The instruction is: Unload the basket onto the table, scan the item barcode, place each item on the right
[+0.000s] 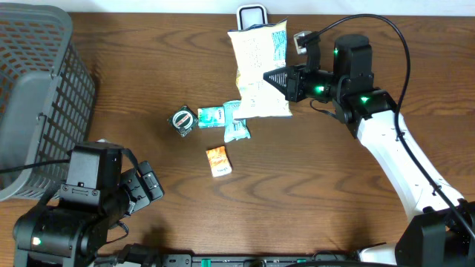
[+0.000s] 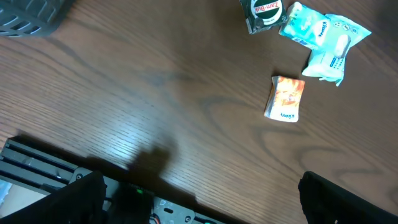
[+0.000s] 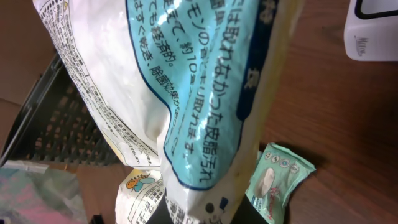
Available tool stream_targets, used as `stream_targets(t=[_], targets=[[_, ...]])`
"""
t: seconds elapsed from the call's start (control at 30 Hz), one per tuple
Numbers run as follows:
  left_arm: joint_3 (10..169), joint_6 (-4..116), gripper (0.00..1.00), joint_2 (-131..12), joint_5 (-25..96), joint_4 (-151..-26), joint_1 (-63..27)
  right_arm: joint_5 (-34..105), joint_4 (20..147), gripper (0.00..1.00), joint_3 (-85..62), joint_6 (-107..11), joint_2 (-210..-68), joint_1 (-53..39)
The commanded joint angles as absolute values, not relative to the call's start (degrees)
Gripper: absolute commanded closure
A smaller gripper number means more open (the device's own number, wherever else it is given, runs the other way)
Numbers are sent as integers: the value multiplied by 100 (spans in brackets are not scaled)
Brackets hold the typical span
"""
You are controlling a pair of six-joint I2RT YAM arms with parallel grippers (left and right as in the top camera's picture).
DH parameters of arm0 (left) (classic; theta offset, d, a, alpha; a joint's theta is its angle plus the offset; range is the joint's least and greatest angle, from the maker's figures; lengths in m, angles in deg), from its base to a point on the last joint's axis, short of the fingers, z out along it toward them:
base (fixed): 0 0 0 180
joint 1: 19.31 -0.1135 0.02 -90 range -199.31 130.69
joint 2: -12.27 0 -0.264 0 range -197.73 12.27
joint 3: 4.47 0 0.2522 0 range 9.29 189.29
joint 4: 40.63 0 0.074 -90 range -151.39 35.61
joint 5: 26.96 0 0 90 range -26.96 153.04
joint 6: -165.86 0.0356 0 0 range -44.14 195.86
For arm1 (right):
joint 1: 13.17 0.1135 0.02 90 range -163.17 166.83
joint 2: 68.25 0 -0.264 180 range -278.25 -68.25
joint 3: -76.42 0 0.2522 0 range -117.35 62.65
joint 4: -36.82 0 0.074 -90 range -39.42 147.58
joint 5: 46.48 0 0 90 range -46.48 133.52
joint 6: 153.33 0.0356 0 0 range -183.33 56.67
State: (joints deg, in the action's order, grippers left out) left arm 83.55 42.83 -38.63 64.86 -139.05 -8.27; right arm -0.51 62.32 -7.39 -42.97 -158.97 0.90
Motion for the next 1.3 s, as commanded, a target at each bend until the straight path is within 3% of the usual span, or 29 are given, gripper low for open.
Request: stream_targets(t=[0.0,0.43,0.77,1.27], targets=[[8351,4254,3,-3858,6519,-13920,-824,-30,6235,99,-789,-4394,-15779,131],[8351,4257,3,-3858,6519,-13920,-824,580,6405,99,-789,-4433,-15794,155],[8351,4254,2,-3858,6519,-13920,-824,2683,7616,99,-789,-5167,-16159,420],[8351,4254,2,-3858,6519,-13920,-824,7347,9059,100,-1174,-5788,-16478,621]])
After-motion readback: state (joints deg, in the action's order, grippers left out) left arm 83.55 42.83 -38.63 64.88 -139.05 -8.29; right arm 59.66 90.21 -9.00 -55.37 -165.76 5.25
